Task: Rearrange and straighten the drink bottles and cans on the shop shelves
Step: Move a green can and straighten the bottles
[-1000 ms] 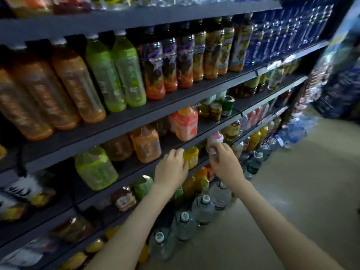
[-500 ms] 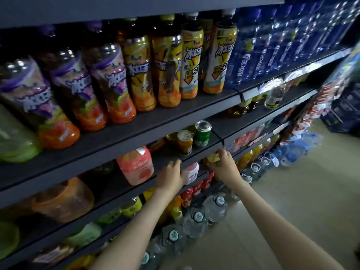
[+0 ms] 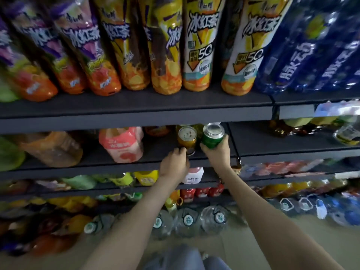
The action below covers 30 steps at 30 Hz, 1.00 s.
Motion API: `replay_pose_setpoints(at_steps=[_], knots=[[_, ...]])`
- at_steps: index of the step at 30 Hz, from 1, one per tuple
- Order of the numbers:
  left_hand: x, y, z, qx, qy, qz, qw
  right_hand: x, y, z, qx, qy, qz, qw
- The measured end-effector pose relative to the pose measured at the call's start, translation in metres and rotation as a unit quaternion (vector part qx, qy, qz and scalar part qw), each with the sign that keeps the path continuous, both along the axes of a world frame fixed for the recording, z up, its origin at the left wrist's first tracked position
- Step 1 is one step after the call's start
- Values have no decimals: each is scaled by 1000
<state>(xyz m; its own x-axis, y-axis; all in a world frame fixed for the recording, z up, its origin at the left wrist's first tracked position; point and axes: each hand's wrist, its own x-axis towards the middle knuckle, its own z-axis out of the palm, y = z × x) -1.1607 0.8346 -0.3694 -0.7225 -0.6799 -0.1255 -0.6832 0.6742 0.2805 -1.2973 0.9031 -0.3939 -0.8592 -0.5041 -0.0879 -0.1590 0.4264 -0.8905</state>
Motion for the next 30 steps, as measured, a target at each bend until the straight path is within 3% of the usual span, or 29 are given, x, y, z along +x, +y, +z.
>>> replay_pose_setpoints(at_steps=[9,14,23,30], knots=[[42,13,32,36,51,129,990,46,41,35,-20,2,151,988],[101,-6,49,68,58,148,985,101,15,68,-25,14,219,975],[308,-36,114,169,236,143,946,293,-65,127,-45,12,361,932],[487,-96,184,89,352,236,901,472,-150,210,-111,38,469,875]])
